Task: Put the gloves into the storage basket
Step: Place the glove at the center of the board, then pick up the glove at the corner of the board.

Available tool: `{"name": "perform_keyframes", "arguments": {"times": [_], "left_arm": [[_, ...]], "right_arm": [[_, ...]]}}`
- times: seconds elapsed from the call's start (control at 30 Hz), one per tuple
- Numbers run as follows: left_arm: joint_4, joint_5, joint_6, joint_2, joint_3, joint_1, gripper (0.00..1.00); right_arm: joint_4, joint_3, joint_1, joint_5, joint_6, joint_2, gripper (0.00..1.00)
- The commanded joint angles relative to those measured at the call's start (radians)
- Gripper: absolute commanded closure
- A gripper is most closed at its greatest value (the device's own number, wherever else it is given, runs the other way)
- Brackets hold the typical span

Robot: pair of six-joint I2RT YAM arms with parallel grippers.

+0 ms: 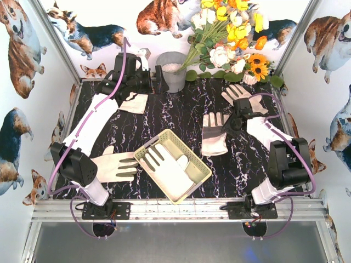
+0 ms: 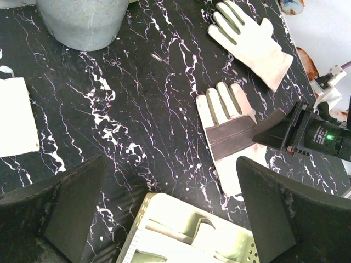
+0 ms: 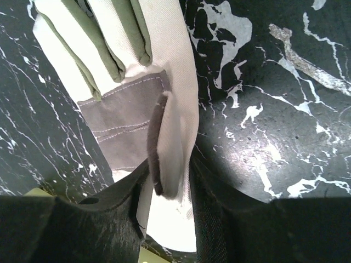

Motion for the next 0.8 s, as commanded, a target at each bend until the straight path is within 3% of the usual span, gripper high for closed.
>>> {"name": "perform_keyframes", "arguments": {"times": [0.0,0.17,0.33,0.5,0.77], "left_arm": [[0.020,-0.010,-0.017,-0.009,-0.012,0.003,0.00],[0.020,-0.016,-0.021,-0.035,-0.031,0.003,0.00],[0.021,-0.043,-0.013,-0.061,-0.061,0.003,0.00],[0.036,-0.075,0.001,-0.089,-0.106,0.003,0.00],[0.020,-0.076,-0.018,-0.097,-0.122,0.002,0.00]], "right_arm": [[-0.033,0.018,0.000,0.055,-0.055,-0.076,0.66],[-0.166,0.012,-0.006,0.169,-0.060,-0.197,0.58],[-0.173,-0.014,-0.020,0.221,-0.101,-0.372,0.55],[-0.143,0.014,-0.051,0.316,-0.153,-0.441,0.26],[0.032,-0.036,-0.259,0.208,-0.052,-0.331,0.26]]}}
